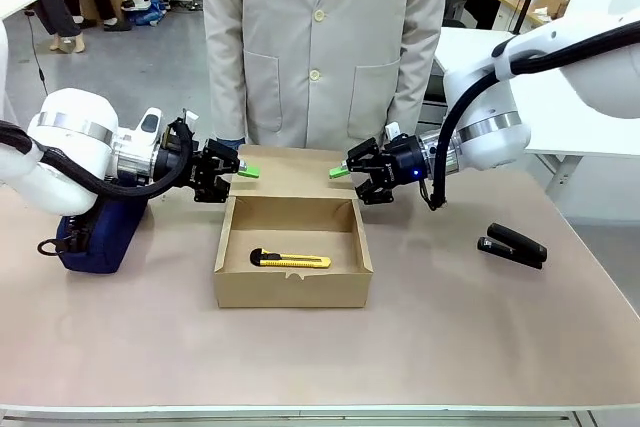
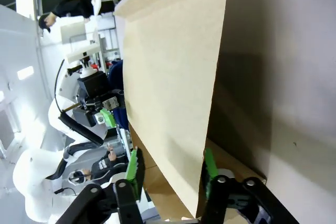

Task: Pack the item into the box.
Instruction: Close the Mailer Box.

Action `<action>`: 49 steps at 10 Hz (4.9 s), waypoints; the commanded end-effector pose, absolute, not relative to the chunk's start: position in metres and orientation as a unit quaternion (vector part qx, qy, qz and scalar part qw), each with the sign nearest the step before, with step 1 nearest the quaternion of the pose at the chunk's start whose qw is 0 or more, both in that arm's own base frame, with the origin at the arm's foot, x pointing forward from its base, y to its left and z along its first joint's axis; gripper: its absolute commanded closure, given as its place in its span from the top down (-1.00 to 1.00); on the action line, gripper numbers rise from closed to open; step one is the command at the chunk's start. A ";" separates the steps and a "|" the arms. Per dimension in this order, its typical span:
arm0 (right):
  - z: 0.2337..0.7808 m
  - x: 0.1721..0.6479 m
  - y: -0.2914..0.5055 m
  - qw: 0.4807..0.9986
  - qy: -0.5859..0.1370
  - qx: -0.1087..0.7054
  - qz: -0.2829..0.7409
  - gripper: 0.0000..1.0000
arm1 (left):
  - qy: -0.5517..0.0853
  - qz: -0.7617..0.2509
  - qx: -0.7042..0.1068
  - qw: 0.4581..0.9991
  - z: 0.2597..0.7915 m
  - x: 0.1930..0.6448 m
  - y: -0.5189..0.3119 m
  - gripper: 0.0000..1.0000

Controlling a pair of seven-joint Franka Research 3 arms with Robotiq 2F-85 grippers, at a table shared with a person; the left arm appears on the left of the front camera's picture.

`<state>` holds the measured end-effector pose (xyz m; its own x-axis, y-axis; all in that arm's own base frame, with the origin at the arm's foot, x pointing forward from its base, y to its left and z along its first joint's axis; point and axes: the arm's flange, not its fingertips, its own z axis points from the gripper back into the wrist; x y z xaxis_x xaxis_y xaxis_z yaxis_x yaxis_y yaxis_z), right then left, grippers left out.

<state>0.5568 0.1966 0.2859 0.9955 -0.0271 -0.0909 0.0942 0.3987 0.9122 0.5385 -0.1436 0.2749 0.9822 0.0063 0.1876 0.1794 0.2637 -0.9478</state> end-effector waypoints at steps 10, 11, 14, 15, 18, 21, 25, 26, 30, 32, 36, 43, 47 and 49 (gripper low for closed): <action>0.308 0.544 0.184 0.809 -0.031 0.586 0.013 -0.19 | -0.163 -0.089 -0.619 0.763 0.310 0.529 -0.136 -0.19; 0.311 0.540 0.184 0.805 -0.055 0.591 0.019 -0.19 | -0.171 -0.092 -0.621 0.760 0.314 0.526 -0.136 -0.19; 0.312 0.530 0.185 0.785 -0.125 0.602 0.074 -0.19 | -0.226 -0.122 -0.606 0.753 0.325 0.512 -0.140 -0.19; 0.312 0.528 0.184 0.774 -0.152 0.608 0.097 -0.19 | -0.269 -0.141 -0.583 0.753 0.328 0.508 -0.142 -0.19; 0.310 0.525 0.187 0.769 -0.218 0.594 0.092 -0.19 | -0.250 -0.144 -0.588 0.756 0.333 0.518 -0.138 -0.19; 0.315 0.535 0.184 0.776 -0.170 0.598 0.104 -0.19 | -0.250 -0.144 -0.588 0.756 0.333 0.518 -0.138 -0.19; 0.315 0.524 0.184 0.697 -0.279 0.609 0.256 -0.18 | -0.357 -0.271 -0.579 0.681 0.331 0.505 -0.141 -0.18; 0.315 0.522 0.183 0.682 -0.304 0.605 0.276 -0.18 | -0.406 -0.291 -0.560 0.662 0.332 0.504 -0.142 -0.18; 0.325 0.503 0.176 0.586 -0.432 0.587 0.354 -0.18 | -0.484 -0.343 -0.545 0.593 0.343 0.488 -0.143 -0.18; 0.325 0.493 0.175 0.554 -0.477 0.567 0.379 -0.18 | -0.472 -0.385 -0.551 0.571 0.344 0.477 -0.145 -0.18; 0.321 0.464 0.174 0.543 -0.482 0.553 0.408 -0.18 | -0.498 -0.418 -0.531 0.543 0.344 0.448 -0.138 -0.18; 0.309 0.463 0.173 0.523 -0.467 0.568 0.432 -0.18 | -0.488 -0.443 -0.528 0.535 0.336 0.452 -0.146 -0.18; 0.292 0.455 0.171 0.455 -0.507 0.529 0.506 -0.18 | -0.526 -0.507 -0.505 0.461 0.326 0.438 -0.136 -0.18; 0.289 0.450 0.168 0.440 -0.522 0.505 0.529 0.94 | -0.531 -0.508 -0.505 0.453 0.324 0.436 -0.136 0.85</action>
